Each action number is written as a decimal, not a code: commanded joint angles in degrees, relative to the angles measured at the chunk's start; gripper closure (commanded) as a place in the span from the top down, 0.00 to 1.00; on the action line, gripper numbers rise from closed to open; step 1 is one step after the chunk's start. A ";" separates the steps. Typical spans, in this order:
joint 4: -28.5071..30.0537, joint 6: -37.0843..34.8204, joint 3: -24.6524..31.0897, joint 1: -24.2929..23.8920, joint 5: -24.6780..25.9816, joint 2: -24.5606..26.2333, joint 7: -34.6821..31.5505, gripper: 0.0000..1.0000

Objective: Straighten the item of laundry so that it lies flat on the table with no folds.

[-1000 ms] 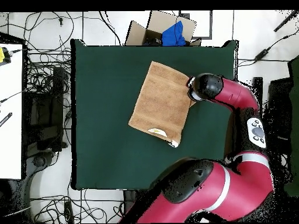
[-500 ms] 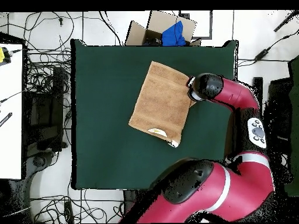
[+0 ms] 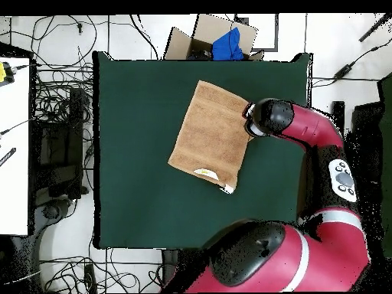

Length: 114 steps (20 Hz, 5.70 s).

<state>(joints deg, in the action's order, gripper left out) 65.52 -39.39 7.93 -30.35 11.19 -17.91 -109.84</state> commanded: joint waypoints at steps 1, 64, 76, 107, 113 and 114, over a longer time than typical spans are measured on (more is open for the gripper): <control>10.41 -2.40 1.03 0.43 2.06 -8.15 3.20 0.00; 19.01 2.55 -5.94 15.99 -7.26 -8.19 -17.90 0.00; 20.83 5.17 -9.54 20.71 -13.64 -6.11 -22.08 0.00; 19.02 14.59 -9.76 18.57 -17.03 4.70 -17.15 0.00; 18.68 15.18 -10.48 19.37 -17.67 6.50 -17.48 0.00; 18.70 15.42 -10.40 19.34 -17.89 6.89 -17.52 0.00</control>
<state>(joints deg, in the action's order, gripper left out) 81.17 -28.64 -1.49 -11.39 -4.53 -17.26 -113.35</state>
